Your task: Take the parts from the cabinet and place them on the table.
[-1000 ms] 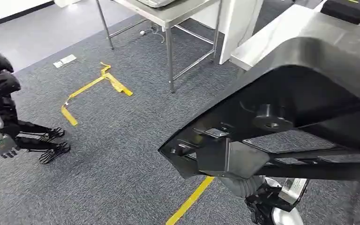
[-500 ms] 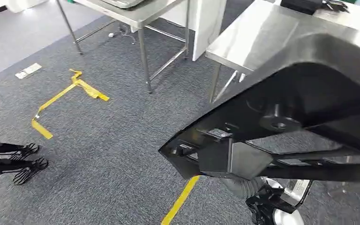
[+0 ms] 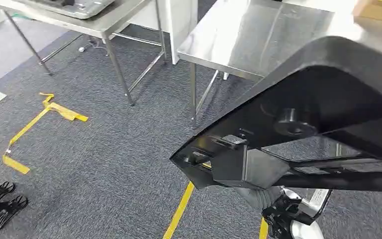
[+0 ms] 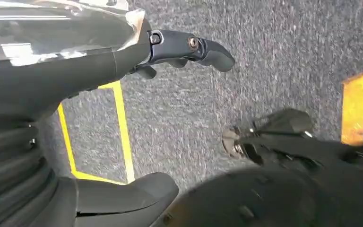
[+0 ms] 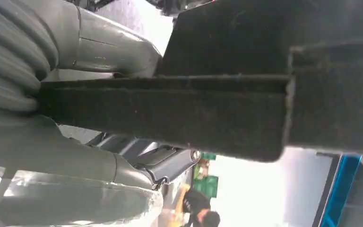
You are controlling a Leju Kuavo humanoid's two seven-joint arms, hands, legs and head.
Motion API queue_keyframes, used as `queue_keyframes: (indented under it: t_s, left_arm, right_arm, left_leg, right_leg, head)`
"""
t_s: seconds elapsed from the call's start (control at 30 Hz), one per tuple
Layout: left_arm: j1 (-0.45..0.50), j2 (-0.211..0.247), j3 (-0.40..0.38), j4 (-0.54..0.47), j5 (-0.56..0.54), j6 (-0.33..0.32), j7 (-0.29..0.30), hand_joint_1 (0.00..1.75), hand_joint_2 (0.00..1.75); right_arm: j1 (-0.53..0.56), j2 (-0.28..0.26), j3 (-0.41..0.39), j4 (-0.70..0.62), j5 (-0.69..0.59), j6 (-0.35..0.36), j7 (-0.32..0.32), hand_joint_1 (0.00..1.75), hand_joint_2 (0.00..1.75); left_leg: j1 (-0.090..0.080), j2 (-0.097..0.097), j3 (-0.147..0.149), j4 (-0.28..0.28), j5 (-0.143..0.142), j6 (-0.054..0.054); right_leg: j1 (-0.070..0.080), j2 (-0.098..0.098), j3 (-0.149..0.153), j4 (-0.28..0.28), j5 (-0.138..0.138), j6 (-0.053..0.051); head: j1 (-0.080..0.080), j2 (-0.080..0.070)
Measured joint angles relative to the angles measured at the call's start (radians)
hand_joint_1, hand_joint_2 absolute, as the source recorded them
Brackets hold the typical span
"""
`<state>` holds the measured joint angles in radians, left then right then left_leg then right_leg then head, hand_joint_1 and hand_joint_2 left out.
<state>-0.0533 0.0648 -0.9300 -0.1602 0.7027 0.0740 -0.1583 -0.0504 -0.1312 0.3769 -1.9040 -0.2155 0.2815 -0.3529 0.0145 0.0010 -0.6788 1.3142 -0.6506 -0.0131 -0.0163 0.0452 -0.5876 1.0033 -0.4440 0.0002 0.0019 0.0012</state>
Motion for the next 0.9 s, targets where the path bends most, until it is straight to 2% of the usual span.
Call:
queue_keyframes:
  t_s: [0.03, 0.07, 0.1, 0.13, 0.17, 0.27, 0.3, 0.33, 0.37, 0.4, 0.43, 0.47, 0.5, 0.53, 0.57, 0.6, 0.63, 0.67, 0.7, 0.77, 0.8, 0.83, 0.87, 0.9]
  left_arm:
    - [0.0, 0.0, 0.0, 0.001, 0.002, 0.0, 0.0, 0.0, 1.75]
    - [-0.001, 0.001, 0.0, 0.001, 0.002, 0.0, -0.001, 0.0, 1.75]
    - [-0.001, 0.001, 0.0, 0.001, 0.002, 0.001, -0.001, 0.0, 1.75]
    - [-0.001, 0.002, 0.0, 0.002, 0.003, 0.001, -0.001, 0.0, 1.75]
    - [0.0, 0.001, 0.0, 0.002, 0.004, 0.001, -0.001, 0.0, 1.75]
    - [-0.002, 0.001, 0.0, 0.002, 0.005, 0.001, -0.002, 0.0, 1.75]
    - [-0.003, -0.001, 0.0, 0.002, 0.005, 0.001, -0.002, 0.0, 1.75]
    - [-0.005, -0.002, 0.0, 0.003, 0.007, 0.002, -0.002, 0.0, 1.75]
    - [-0.005, 0.0, 0.001, 0.003, 0.009, 0.012, -0.003, 0.0, 1.75]
    - [-0.004, 0.0, 0.001, 0.003, 0.011, 0.027, -0.004, 0.0, 1.75]
    - [-0.003, 0.0, 0.002, 0.003, 0.015, 0.036, -0.003, 0.0, 1.75]
    - [-0.003, 0.0, 0.002, 0.003, 0.02, 0.04, -0.004, 0.0, 1.75]
    - [-0.004, 0.0, 0.003, 0.003, 0.02, 0.043, -0.004, 0.0, 1.75]
    - [-0.005, -0.001, 0.003, 0.003, 0.02, 0.044, -0.004, 0.0, 1.75]
    - [-0.005, -0.002, 0.003, 0.003, 0.021, 0.045, -0.004, 0.0, 1.75]
    - [-0.006, -0.005, 0.003, 0.003, 0.021, 0.046, -0.004, 0.0, 1.75]
    - [-0.006, -0.005, 0.003, 0.003, 0.021, 0.047, -0.004, 0.0, 1.75]
    - [-0.006, -0.005, 0.003, 0.003, 0.021, 0.048, -0.005, 0.0, 1.75]
    - [-0.006, -0.005, 0.003, 0.003, 0.021, 0.049, -0.006, 0.0, 1.75]
    - [-0.006, -0.005, 0.003, 0.003, 0.021, 0.049, -0.006, 0.0, 1.75]
    - [-0.008, -0.006, 0.003, 0.003, 0.021, 0.049, -0.006, 0.0, 1.75]
    - [-0.01, -0.006, 0.003, 0.003, 0.021, 0.049, -0.006, 0.0, 1.75]
    - [-0.011, -0.006, 0.003, 0.003, 0.021, 0.049, -0.006, 0.0, 1.75]
    - [-0.011, -0.006, 0.003, 0.003, 0.021, 0.049, -0.006, 0.0, 1.75]
  right_arm:
    - [0.0, 0.0, 0.0, 0.002, 0.001, 0.001, 0.0, 1.75, 1.75]
    - [-0.001, 0.0, 0.0, 0.003, 0.001, 0.002, 0.0, 1.75, 1.75]
    - [-0.002, 0.002, 0.0, 0.003, 0.002, 0.003, 0.0, 1.75, 1.75]
    - [-0.004, 0.003, 0.0, 0.004, 0.003, 0.006, 0.0, 1.75, 1.75]
    - [-0.009, 0.003, 0.0, 0.005, 0.003, 0.006, 0.0, 1.75, 1.75]
    - [-0.014, 0.006, 0.002, 0.007, 0.006, 0.008, 0.003, 1.75, 1.75]
    - [-0.016, 0.007, 0.002, 0.007, 0.006, 0.008, 0.007, 1.75, 1.75]
    - [-0.017, 0.007, 0.002, 0.008, 0.006, 0.008, 0.013, 1.75, 1.75]
    - [-0.028, 0.008, 0.003, 0.01, 0.007, 0.008, 0.018, 1.75, 1.75]
    - [-0.035, 0.009, 0.004, 0.012, 0.008, 0.011, 0.022, 1.75, 1.75]
    - [-0.036, 0.01, 0.005, 0.016, 0.01, 0.013, 0.024, 1.75, 1.75]
    - [-0.035, 0.011, 0.008, 0.02, 0.01, 0.014, 0.024, 1.75, 1.75]
    - [-0.035, 0.011, 0.009, 0.023, 0.012, 0.014, 0.026, 1.75, 1.75]
    - [-0.035, 0.014, 0.013, 0.029, 0.016, 0.014, 0.031, 1.75, 1.75]
    - [-0.036, 0.015, 0.015, 0.031, 0.016, 0.014, 0.031, 1.75, 1.75]
    - [-0.038, 0.017, 0.017, 0.032, 0.016, 0.014, 0.031, 1.75, 1.75]
    - [-0.042, 0.02, 0.018, 0.032, 0.016, 0.014, 0.031, 1.75, 1.75]
    - [-0.046, 0.022, 0.02, 0.033, 0.016, 0.014, 0.031, 1.75, 1.75]
    - [-0.048, 0.024, 0.021, 0.034, 0.016, 0.014, 0.031, 1.75, 1.75]
    - [-0.048, 0.025, 0.022, 0.035, 0.016, 0.014, 0.031, 1.75, 1.75]
    - [-0.049, 0.025, 0.022, 0.035, 0.016, 0.014, 0.031, 1.75, 1.75]
    - [-0.048, 0.027, 0.022, 0.035, 0.016, 0.014, 0.031, 1.75, 1.75]
    - [-0.052, 0.028, 0.022, 0.035, 0.016, 0.014, 0.031, 1.75, 1.75]
    - [-0.054, 0.033, 0.024, 0.036, 0.016, 0.014, 0.031, 1.75, 1.75]
  left_leg:
    - [0.001, 0.0, 0.014, -0.038, 0.033, 0.001]
    - [0.003, -0.005, 0.047, -0.11, 0.08, 0.002]
    - [0.008, -0.02, 0.094, -0.209, 0.131, 0.003]
    - [0.015, -0.067, 0.123, -0.275, 0.148, 0.004]
    - [0.018, -0.107, 0.131, -0.299, 0.135, 0.004]
    - [0.003, -0.069, 0.129, -0.294, 0.14, 0.025]
    - [0.01, -0.053, 0.138, -0.307, 0.148, 0.037]
    - [0.009, -0.038, 0.144, -0.314, 0.154, 0.044]
    - [0.009, -0.024, 0.144, -0.316, 0.157, 0.053]
    - [0.006, -0.009, 0.143, -0.316, 0.156, 0.054]
    - [0.004, 0.006, 0.143, -0.316, 0.156, 0.054]
    - [0.003, 0.021, 0.142, -0.316, 0.156, 0.054]
    - [0.002, 0.034, 0.142, -0.315, 0.155, 0.054]
    - [0.003, 0.047, 0.143, -0.315, 0.154, 0.052]
    - [0.003, 0.058, 0.144, -0.315, 0.153, 0.051]
    - [0.003, 0.068, 0.147, -0.315, 0.151, 0.048]
    - [0.0, 0.077, 0.152, -0.315, 0.147, 0.042]
    - [-0.01, 0.086, 0.155, -0.314, 0.141, 0.034]
    - [-0.01, 0.092, 0.157, -0.314, 0.139, 0.03]
    - [-0.009, 0.113, 0.163, -0.318, 0.138, 0.024]
    - [-0.008, 0.126, 0.165, -0.318, 0.134, 0.018]
    - [0.0, 0.096, 0.157, -0.307, 0.123, 0.008]
    - [0.0, 0.045, 0.143, -0.269, 0.094, 0.006]
    - [0.0, 0.016, 0.109, -0.194, 0.05, 0.006]
  right_leg:
    - [0.0, 0.013, 0.001, 0.001, 0.0, 0.0]
    - [-0.001, 0.026, 0.002, 0.003, 0.0, 0.001]
    - [-0.002, 0.04, 0.003, 0.006, 0.0, 0.002]
    - [-0.002, 0.05, 0.0, 0.008, 0.0, 0.003]
    - [0.012, 0.06, -0.008, 0.016, -0.001, 0.012]
    - [-0.003, 0.097, -0.02, 0.004, 0.014, 0.038]
    - [0.006, 0.11, -0.032, 0.003, 0.016, 0.046]
    - [0.003, 0.052, -0.04, 0.026, 0.004, 0.045]
    - [0.01, 0.003, -0.064, 0.079, -0.025, 0.04]
    - [0.009, -0.017, -0.1, 0.153, -0.058, 0.035]
    - [0.006, -0.027, -0.139, 0.233, -0.087, 0.032]
    - [0.005, -0.033, -0.17, 0.3, -0.104, 0.034]
    - [0.003, -0.035, -0.18, 0.32, -0.105, 0.041]
    - [0.002, -0.038, -0.162, 0.286, -0.089, 0.049]
    - [0.002, -0.045, -0.123, 0.213, -0.062, 0.058]
    - [0.002, -0.062, -0.069, 0.117, -0.031, 0.065]
    - [0.005, -0.114, -0.011, 0.019, -0.006, 0.066]
    - [0.014, -0.142, -0.002, 0.005, -0.006, 0.052]
    - [0.016, -0.123, -0.001, 0.002, -0.002, 0.043]
    - [0.018, -0.101, -0.006, 0.005, -0.002, 0.037]
    - [0.011, -0.087, -0.006, 0.001, 0.002, 0.028]
    - [-0.006, -0.076, -0.004, -0.002, 0.006, 0.022]
    - [-0.004, -0.065, -0.004, -0.002, 0.006, 0.015]
    - [-0.003, -0.057, -0.005, -0.002, 0.007, 0.004]
  head:
    - [-0.001, 0.0]
    - [-0.001, 0.0]
    - [-0.001, 0.0]
    - [-0.001, 0.0]
    - [0.0, 0.0]
    - [0.002, 0.0]
    - [0.001, 0.0]
    - [0.002, 0.0]
    - [0.011, 0.0]
    - [0.012, 0.0]
    - [0.013, 0.0]
    - [0.012, 0.0]
    - [0.013, 0.0]
    - [0.013, 0.0]
    - [0.014, 0.0]
    - [0.013, 0.0]
    - [0.014, 0.0]
    - [0.014, 0.0]
    - [0.013, 0.0]
    - [0.011, 0.0]
    - [0.011, 0.0]
    - [0.01, 0.0]
    - [0.008, 0.0]
    - [0.005, 0.0]
